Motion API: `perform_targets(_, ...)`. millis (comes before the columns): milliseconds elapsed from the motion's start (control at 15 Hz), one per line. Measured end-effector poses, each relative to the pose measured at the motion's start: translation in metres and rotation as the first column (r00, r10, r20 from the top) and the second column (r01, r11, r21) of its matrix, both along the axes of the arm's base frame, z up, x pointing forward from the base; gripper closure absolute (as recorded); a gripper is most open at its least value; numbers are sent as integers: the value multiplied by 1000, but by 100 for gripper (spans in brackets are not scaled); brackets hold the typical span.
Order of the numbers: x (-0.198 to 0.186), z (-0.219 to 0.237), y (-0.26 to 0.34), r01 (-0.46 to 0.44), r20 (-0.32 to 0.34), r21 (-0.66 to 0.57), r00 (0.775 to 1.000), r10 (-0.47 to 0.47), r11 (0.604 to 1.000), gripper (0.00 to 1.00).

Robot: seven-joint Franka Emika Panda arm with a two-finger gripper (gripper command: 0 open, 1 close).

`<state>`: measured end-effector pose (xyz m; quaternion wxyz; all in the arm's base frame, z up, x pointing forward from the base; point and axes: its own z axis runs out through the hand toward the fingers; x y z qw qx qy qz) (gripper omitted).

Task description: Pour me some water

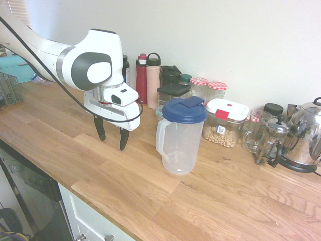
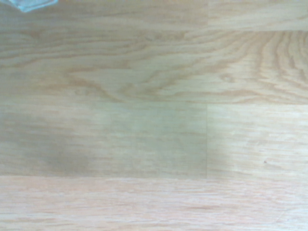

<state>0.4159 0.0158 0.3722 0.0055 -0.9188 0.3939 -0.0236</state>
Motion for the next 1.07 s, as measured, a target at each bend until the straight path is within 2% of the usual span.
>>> perform_targets(200,4,9,-3,22,7,10,1000,-22,1000,0)
perform_targets(400,-2,71,-15,45,70,2,997,-45,999,0)
perform_targets(600,-40,140,-32,89,171,-16,982,-85,996,0)
perform_targets(733,-72,168,-49,127,236,-30,965,-116,991,0)
perform_targets(1067,-137,163,-116,185,309,-62,938,-158,981,0)
